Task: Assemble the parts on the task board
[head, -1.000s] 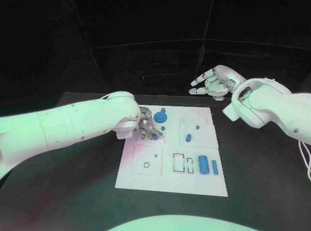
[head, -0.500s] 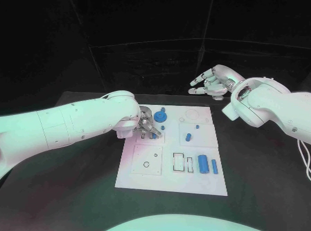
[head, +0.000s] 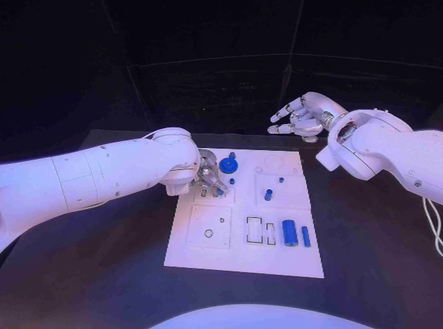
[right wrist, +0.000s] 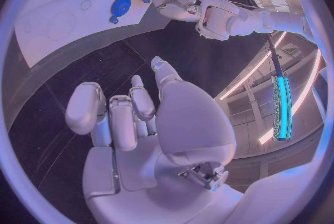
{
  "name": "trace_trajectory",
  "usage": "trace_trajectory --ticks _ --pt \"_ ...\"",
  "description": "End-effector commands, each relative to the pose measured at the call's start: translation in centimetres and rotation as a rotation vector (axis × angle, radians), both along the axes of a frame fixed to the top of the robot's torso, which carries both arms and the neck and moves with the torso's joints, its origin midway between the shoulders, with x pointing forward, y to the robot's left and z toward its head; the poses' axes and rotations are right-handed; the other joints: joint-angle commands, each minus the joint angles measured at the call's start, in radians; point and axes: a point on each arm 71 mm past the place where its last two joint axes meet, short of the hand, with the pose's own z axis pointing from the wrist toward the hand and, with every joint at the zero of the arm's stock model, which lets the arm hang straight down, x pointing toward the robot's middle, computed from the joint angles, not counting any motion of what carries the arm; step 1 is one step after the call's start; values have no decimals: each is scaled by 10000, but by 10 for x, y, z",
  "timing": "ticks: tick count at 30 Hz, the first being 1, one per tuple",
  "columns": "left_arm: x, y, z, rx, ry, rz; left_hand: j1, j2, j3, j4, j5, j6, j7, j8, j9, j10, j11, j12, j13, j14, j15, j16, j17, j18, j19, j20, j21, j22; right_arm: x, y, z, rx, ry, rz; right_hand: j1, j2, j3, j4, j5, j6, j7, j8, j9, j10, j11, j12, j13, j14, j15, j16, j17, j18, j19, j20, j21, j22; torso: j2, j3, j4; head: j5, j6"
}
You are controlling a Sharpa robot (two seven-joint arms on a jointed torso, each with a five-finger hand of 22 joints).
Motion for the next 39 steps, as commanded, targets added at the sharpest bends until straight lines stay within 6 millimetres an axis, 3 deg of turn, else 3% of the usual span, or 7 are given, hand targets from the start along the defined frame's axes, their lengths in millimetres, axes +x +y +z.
trace_trajectory --ticks 1,4,7,9,13,21,39 --pt "1 2 0 -262 -105 -64 -138 -351 1428 -773 100 -52 -11 -21 48 -17 -37 -69 -41 1056 -31 30 2633 -87 17 -49 -82 -39 0 1 1 -86 -24 115 16 131 -15 18 -31 -1 -24 44 -3 -19 -21 14 8 523 -65 -35 142 192 -48 13 -44 -8 -12 1 19 7 -1" --pt "2 4 1 -565 -182 182 -672 -961 3400 -1045 180 -30 34 69 180 30 -14 -117 -86 1056 57 30 2633 -60 21 -84 -112 -38 1 1 1 -93 -21 118 19 136 -14 19 -25 -3 -24 45 -3 -23 -21 10 2 524 -66 -36 142 192 -50 13 -47 -13 -11 2 16 15 7" --pt "3 6 2 -814 -354 385 -1152 -1329 4645 -1202 190 -3 65 190 311 89 -36 -117 -105 1056 3 30 2633 -90 28 8 -126 -30 1 1 1 -101 -12 117 23 143 -13 21 -16 -10 -23 45 -5 -19 -20 14 7 525 -66 -34 146 194 -52 12 -52 -22 -7 4 9 26 4" --pt "3 8 3 -969 -499 514 -1480 -1573 5309 -1308 175 -5 52 282 411 133 -15 -94 -95 1056 6 30 2633 -83 31 4 -135 -24 1 1 1 -106 -7 115 23 143 -13 21 -16 -10 -23 45 -5 -19 -20 14 7 525 -66 -34 146 194 -52 12 -52 -22 -6 3 8 29 11" --pt "2 11 5 -1209 -759 715 -1911 -1808 6129 -1469 211 -17 26 442 581 194 -1 -58 -77 1056 0 30 2633 -85 40 4 -141 -3 1 0 1 -114 -1 97 24 146 -14 22 -12 -14 -22 46 -6 -25 -20 8 -1 524 -66 -37 141 194 -52 12 -53 -24 -8 -1 26 32 -4" --pt "-1 17 7 -1405 -1009 960 -2171 -1951 6631 -1643 296 -12 3 550 696 249 1 -6 -36 1056 -10 30 2633 -95 58 0 -123 51 2 -1 0 -115 -9 61 26 147 -24 30 5 -45 -17 41 -12 -33 -16 3 -12 523 -65 -43 131 196 -55 11 -62 -38 2 -7 19 67 -32" --pt "-10 23 -4 -683 -772 722 -2203 -1968 6756 -1709 296 -21 6 555 711 243 -1 -23 -56 1056 -11 30 2633 -92 54 0 -133 43 2 0 0 -139 26 117 24 146 -29 34 12 -60 -14 38 -15 -35 -13 3 -13 524 -64 -42 136 196 -55 11 -65 -41 5 -6 -2 153 -133"
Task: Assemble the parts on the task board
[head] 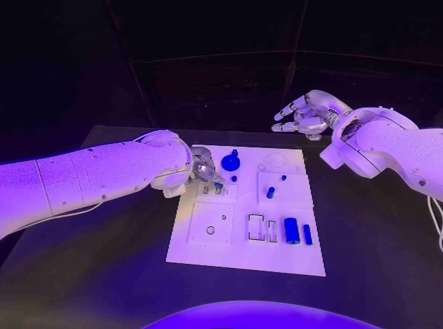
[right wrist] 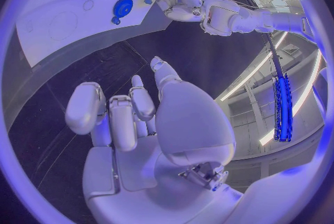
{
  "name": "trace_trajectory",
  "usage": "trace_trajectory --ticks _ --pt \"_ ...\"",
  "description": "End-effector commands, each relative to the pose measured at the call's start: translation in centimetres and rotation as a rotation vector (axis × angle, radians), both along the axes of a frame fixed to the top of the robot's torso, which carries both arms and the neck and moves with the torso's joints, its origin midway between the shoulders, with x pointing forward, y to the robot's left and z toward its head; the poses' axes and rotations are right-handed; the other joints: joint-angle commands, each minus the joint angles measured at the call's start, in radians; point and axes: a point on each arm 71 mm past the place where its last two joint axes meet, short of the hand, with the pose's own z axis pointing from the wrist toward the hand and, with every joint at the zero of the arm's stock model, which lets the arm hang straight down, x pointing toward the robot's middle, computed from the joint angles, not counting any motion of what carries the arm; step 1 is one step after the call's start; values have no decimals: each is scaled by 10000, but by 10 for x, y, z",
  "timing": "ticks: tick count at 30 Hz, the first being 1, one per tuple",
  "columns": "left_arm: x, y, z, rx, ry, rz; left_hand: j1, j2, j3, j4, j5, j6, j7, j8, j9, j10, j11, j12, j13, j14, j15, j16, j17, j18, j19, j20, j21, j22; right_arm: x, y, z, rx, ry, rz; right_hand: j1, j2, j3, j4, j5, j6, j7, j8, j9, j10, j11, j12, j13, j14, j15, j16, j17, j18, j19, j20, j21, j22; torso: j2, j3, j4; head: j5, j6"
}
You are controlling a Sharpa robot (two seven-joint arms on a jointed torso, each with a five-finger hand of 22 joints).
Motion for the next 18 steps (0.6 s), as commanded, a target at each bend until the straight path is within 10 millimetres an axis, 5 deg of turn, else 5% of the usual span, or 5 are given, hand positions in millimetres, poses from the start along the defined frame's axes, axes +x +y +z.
trace_trajectory --ticks 1,18 --pt "-1 1 -1 317 -82 -129 -28 78 1632 -1592 48 -5 -16 43 17 45 -14 36 -14 1056 -12 30 2634 -92 36 18 -38 0 0 2 1 -33 -28 118 -14 109 -29 35 11 -60 -14 38 -15 -35 -13 3 -11 524 -64 -46 136 196 -56 11 -65 -12 0 5 -5 21 -11" --pt "-1 3 -6 567 -28 -85 -45 107 1695 -1607 45 -7 -8 37 16 50 -8 39 -12 1056 -10 30 2634 -94 37 20 -35 9 -1 3 1 -79 22 263 -14 113 -39 45 21 -83 -10 39 -18 -58 -9 -18 -42 519 -62 -62 106 206 -75 12 -93 -67 6 19 -16 43 -5"
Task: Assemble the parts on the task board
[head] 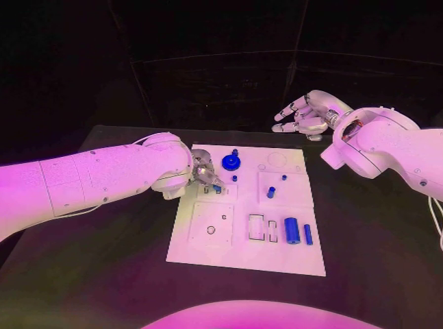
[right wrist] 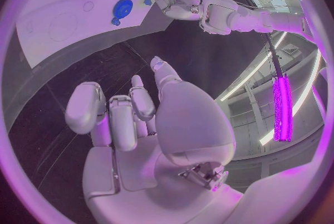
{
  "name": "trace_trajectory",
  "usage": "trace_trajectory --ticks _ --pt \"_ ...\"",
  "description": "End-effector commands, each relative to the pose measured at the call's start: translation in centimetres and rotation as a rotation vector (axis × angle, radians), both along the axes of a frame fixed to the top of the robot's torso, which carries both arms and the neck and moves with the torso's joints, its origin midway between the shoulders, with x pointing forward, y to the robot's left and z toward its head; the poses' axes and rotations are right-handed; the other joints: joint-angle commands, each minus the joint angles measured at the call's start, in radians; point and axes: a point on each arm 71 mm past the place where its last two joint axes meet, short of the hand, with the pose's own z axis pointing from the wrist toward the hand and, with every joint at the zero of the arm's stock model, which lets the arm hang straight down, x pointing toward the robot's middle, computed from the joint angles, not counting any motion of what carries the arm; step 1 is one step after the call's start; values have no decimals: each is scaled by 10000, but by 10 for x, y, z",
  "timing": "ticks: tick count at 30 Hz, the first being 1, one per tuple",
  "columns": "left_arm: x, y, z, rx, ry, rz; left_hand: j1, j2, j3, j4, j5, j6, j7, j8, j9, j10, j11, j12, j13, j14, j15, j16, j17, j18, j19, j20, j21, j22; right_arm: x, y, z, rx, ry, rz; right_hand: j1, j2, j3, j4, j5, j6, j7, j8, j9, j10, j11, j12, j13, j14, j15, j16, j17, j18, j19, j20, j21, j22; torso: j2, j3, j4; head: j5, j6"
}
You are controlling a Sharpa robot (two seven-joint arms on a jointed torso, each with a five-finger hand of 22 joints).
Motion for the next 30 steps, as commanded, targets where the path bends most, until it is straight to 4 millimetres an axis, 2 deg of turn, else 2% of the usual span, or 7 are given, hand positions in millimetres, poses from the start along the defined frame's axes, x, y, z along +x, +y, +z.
trace_trajectory --ticks 1,5,30 --pt "0 1 0 245 24 -65 23 90 1592 -1520 66 -11 -12 38 7 55 -12 45 10 1056 -10 31 2634 -97 41 19 -28 24 0 2 1 -56 -11 196 -14 114 -39 45 21 -84 -10 39 -9 -58 -9 -18 -9 518 -62 -63 96 207 -78 11 -56 -32 5 5 5 -1 -1" --pt "0 1 -1 358 143 -115 22 91 1595 -1521 65 -11 -11 38 7 55 -11 46 11 1056 -10 31 2634 -102 49 19 -13 48 0 3 1 -64 -9 220 -14 114 -39 45 21 -84 -10 39 -9 -58 -9 -18 -9 518 -62 -63 96 207 -78 11 -56 -32 10 -5 6 -3 -41" --pt "-1 -2 -4 727 554 -338 -18 88 1602 -1518 49 -19 0 32 6 71 -2 70 36 1056 -9 31 2634 -120 78 18 47 144 0 5 1 -74 4 293 -18 122 -43 55 28 -93 -8 41 -10 -72 -7 -30 -26 517 -60 -67 91 213 -91 12 -74 -67 3 -4 4 -1 -157"
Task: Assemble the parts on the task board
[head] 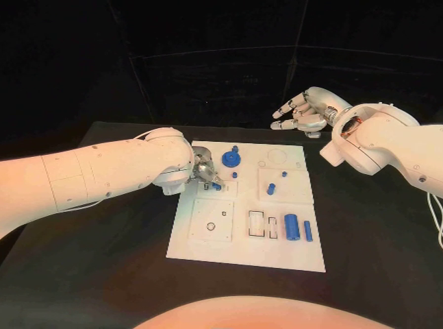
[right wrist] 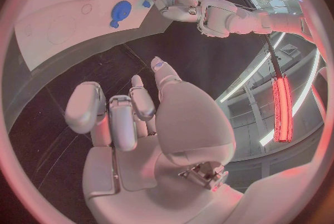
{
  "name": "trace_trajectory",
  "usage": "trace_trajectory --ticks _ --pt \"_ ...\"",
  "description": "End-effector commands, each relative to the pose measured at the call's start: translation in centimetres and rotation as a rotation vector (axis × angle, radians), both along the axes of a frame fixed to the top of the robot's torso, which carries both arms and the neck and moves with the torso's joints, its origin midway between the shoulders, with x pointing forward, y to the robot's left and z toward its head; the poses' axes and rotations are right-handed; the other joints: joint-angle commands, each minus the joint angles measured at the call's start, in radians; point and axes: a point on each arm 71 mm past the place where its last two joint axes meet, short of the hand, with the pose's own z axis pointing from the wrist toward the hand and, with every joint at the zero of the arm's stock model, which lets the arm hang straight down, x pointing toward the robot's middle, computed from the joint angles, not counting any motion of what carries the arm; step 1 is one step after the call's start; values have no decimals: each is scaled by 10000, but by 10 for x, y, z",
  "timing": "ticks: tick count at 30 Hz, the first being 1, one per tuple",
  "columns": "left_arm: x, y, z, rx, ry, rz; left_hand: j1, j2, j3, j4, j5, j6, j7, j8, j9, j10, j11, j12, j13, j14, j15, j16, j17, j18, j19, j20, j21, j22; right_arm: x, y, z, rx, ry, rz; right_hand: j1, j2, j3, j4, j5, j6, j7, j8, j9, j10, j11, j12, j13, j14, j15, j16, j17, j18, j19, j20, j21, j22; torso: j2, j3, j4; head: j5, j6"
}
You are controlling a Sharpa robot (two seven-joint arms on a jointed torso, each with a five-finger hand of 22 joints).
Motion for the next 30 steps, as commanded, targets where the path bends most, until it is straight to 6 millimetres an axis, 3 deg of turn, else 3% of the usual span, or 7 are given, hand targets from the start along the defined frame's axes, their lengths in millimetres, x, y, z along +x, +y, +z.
trace_trajectory --ticks 1,23,30 --pt "-3 1 -4 342 271 -165 -33 73 1590 -1506 7 -3 -18 68 14 65 4 73 22 1056 -9 31 2634 -121 79 18 49 20 0 1 1 -19 -57 129 23 83 -17 30 29 -94 -8 43 -11 -71 -7 -28 -7 518 -59 -67 95 52 -92 12 -38 -14 -6 0 5 -1 -14" --pt "-4 0 -4 302 286 -249 -148 -13 1722 -1668 233 85 -41 121 48 166 -14 215 162 1056 -12 31 2634 -142 114 19 119 137 0 3 1 -36 -21 172 22 87 -20 35 33 -96 -7 47 -11 -70 -6 -24 -2 519 -59 -67 98 53 -95 12 -43 -22 -6 4 7 14 -78" --pt "-1 -3 -4 280 255 -263 -788 63 1443 -1263 210 174 -54 67 -19 163 -8 184 108 1056 1 31 2634 -130 86 30 76 90 1 3 2 22 -120 166 19 103 -26 52 41 -97 -7 61 -9 -70 -5 -19 2 522 -57 -64 110 52 -93 13 -47 -23 1 12 -7 27 -92"
